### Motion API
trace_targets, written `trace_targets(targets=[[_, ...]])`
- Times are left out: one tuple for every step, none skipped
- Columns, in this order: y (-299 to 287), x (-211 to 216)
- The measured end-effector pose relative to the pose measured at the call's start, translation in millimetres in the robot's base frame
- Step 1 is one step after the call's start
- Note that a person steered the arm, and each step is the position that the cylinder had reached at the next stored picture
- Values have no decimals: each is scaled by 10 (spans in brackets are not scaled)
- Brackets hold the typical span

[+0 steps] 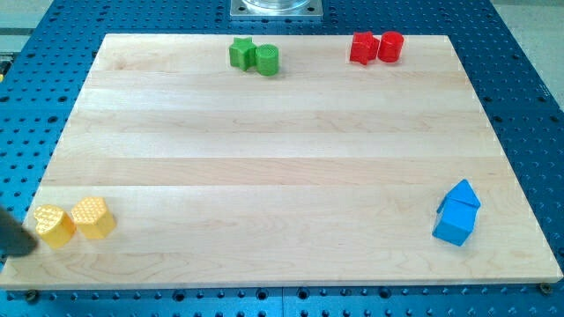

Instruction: Push the yellow blocks towards the center

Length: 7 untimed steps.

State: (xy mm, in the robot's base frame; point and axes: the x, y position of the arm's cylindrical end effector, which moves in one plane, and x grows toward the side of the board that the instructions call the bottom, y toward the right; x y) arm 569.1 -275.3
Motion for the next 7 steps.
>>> trace_targets(targets=[[546,-162],[1193,-161],[1119,125],[1146,486],[1414,170],[1444,-219],[1949,-553]])
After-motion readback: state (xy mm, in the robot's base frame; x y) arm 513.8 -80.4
